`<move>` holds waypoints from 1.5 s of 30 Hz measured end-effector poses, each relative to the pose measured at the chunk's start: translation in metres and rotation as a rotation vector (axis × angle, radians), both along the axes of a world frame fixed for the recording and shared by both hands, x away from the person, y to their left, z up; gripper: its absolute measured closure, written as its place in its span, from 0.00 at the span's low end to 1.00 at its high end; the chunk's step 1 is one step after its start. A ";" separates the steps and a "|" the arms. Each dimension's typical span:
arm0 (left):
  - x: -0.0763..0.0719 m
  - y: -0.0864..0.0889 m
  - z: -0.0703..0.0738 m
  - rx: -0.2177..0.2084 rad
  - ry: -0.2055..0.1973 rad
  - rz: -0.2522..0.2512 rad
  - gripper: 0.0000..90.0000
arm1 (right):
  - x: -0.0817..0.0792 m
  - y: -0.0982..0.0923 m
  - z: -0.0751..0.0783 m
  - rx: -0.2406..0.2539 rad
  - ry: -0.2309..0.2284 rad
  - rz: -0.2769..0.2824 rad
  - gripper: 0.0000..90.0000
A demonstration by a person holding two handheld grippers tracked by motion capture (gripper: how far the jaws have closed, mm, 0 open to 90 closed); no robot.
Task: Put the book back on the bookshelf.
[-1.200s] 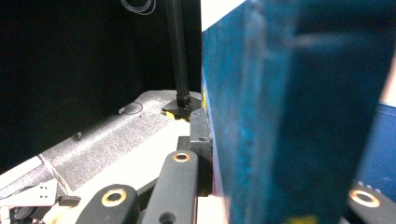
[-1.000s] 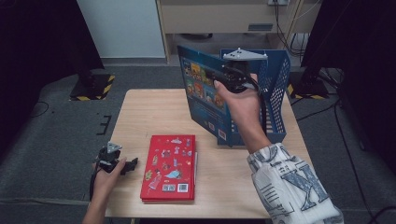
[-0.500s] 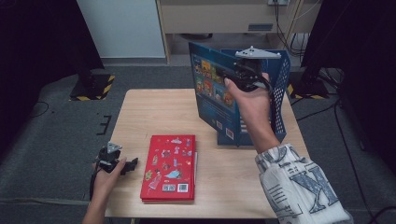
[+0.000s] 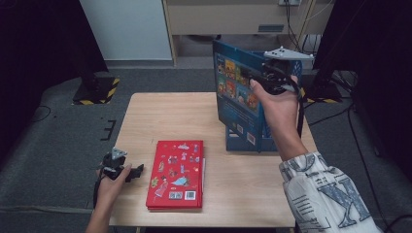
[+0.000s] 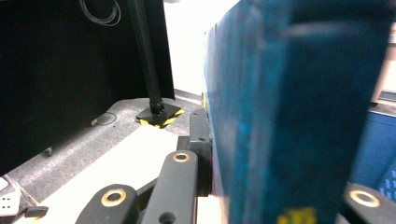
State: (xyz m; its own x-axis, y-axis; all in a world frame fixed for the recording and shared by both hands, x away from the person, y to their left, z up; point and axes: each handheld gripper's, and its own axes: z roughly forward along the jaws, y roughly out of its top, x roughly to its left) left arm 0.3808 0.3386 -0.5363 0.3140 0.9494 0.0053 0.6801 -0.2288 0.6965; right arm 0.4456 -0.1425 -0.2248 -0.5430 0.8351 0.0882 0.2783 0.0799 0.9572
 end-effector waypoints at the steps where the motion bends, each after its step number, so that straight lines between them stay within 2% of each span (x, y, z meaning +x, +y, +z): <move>1: 0.000 0.000 0.000 0.001 0.000 -0.001 0.00 | 0.000 -0.002 0.000 0.002 0.003 -0.004 0.92; 11: 0.000 -0.001 0.000 -0.003 -0.003 -0.003 0.00 | 0.000 -0.023 -0.001 0.003 0.019 -0.049 0.91; 21: 0.000 -0.001 0.000 -0.003 -0.003 -0.005 0.00 | 0.006 -0.034 -0.003 -0.013 0.025 -0.094 0.91; 38: 0.000 -0.003 0.000 -0.001 -0.001 -0.022 0.00 | 0.034 -0.026 -0.016 -0.017 0.032 -0.172 0.91; 45: 0.000 -0.003 0.000 -0.001 -0.002 -0.024 0.00 | 0.044 -0.021 -0.019 -0.005 0.033 -0.181 0.91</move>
